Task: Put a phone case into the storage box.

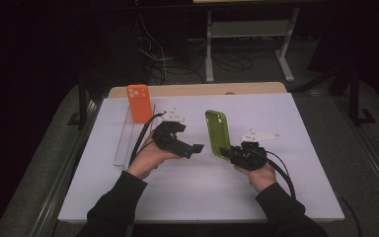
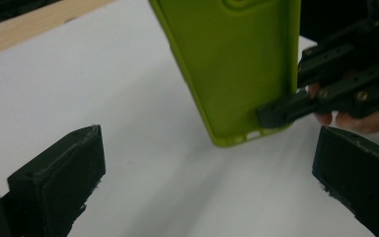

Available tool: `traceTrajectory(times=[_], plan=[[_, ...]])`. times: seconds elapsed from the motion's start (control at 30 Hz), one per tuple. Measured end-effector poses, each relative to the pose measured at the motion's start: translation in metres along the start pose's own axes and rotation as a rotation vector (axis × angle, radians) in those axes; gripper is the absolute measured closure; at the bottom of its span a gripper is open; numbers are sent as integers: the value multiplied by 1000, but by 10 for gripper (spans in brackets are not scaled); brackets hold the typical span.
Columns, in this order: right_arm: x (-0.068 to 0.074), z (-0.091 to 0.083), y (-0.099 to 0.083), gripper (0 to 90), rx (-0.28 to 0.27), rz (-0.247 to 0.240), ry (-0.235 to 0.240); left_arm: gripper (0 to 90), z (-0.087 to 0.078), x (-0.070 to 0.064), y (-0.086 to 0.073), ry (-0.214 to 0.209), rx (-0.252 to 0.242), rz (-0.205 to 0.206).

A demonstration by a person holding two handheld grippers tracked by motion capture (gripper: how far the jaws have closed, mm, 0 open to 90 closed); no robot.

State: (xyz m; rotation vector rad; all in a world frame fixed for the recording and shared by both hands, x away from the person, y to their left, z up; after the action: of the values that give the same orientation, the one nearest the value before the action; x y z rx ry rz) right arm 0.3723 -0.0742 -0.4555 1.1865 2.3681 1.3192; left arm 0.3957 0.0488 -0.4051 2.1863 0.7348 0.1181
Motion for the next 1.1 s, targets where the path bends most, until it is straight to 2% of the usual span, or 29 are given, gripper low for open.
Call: traceTrajectory(times=[0.13, 0.17, 0.3, 0.7, 0.73, 0.83, 1.1], plan=[[1, 1, 2, 757, -5, 10, 3, 0, 3, -2, 12, 0, -22, -10], [1, 1, 3, 757, -6, 8, 2, 0, 3, -1, 14, 2, -16, 0], [2, 3, 3, 757, -5, 7, 0, 0, 9, -2, 22, -8, -44, -17], [10, 6, 7, 757, -9, -7, 10, 0, 25, -5, 36, -36, -74, -46], [11, 6, 7, 757, -8, -3, 12, 0, 26, -5, 36, -33, -72, -36], [13, 6, 8, 757, -10, -8, 15, 0, 31, -6, 40, -33, -79, -42], [18, 8, 8, 757, -6, -21, 22, 0, 41, -11, 46, -46, -112, -69]])
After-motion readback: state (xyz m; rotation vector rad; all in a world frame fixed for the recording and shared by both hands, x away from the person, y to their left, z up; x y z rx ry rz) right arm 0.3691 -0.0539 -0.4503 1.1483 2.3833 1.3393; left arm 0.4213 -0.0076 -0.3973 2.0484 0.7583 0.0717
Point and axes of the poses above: each handheld gripper's, and its own axes: z roughly forward along the jaws, y roughly out of its top, x roughly to its left, the point moved 10 cm from there along z, roughly forward along the jaws, and after that the axes turned 7 degrees about x, right-handed, at the moved point
